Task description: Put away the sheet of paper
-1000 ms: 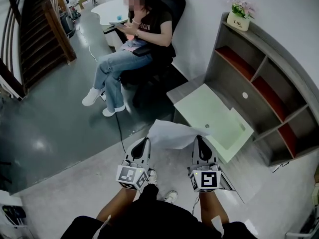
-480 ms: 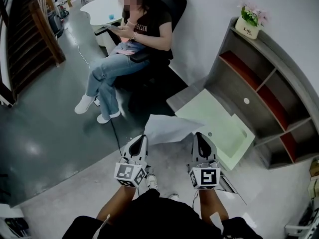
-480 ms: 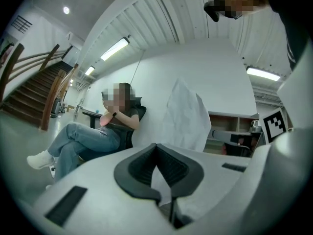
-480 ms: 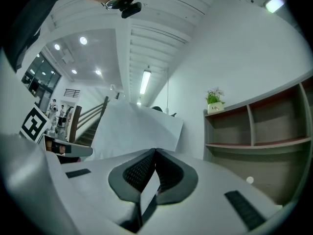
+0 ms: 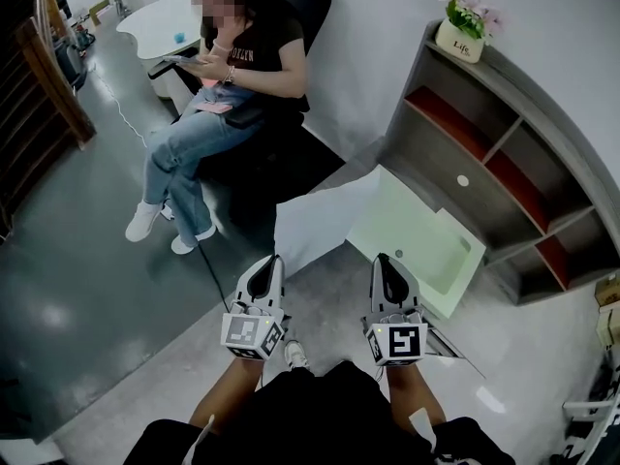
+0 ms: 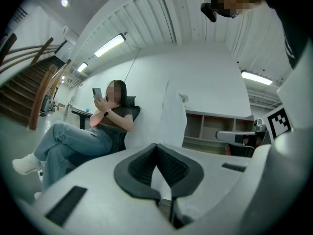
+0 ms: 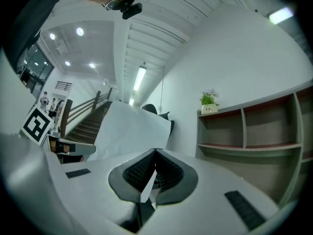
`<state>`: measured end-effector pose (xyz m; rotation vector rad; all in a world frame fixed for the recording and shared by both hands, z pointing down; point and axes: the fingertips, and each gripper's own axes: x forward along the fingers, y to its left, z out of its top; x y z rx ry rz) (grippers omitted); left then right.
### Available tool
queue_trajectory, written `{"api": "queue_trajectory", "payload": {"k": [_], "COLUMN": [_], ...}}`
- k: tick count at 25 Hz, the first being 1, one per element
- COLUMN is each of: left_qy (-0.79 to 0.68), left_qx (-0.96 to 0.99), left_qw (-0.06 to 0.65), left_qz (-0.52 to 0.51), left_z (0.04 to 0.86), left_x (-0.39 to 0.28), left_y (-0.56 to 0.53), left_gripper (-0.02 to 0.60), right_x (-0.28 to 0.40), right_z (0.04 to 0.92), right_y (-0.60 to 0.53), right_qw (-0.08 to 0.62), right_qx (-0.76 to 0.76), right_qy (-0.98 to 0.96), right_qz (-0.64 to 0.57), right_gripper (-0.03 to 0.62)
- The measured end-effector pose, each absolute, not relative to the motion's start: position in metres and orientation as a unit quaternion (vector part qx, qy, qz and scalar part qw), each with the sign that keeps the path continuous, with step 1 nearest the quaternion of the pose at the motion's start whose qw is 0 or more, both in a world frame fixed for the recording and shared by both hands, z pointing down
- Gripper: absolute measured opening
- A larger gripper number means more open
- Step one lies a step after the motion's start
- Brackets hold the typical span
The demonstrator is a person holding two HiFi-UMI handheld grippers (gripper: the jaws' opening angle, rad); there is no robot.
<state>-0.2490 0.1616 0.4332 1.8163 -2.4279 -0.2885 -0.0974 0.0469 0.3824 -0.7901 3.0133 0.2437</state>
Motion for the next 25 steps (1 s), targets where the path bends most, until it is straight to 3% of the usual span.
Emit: {"api": "queue_trajectory", "payload": {"k": [25], "left_qy": [-0.762], "left_qx": [0.641], "left_qw": [0.083], "left_qz": [-0.044], "left_z": [0.460], "left_x": [-0.209], "left_y": [-0.007], "left_gripper": [0.006], "right_x": [-0.032], "right_z": [0.401], "right_y": [-0.100], "right_qw": [0.008], "right_qx": [-0.315], "right_qy": [0.948], "right_qz": [0.050], "right_gripper": [0.017]}}
